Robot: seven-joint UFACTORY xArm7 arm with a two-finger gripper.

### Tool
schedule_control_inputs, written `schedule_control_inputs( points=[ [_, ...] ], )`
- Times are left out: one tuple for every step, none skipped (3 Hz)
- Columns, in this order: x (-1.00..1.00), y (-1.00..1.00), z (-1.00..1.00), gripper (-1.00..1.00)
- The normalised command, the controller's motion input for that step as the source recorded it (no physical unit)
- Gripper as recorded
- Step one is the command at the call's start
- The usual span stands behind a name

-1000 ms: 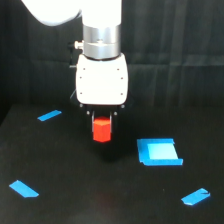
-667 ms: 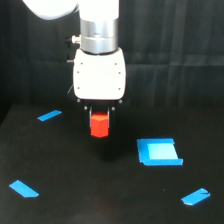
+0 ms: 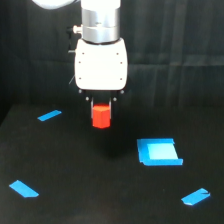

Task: Pick up the red object from the table

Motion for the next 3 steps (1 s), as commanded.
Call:
schedule_control_inputs(
  points=[
    [0.05, 0.06, 0.53, -1.0],
    [0.0, -0.08, 0.28, -1.0],
    [0.01, 0.0, 0.27, -1.0]
  ],
)
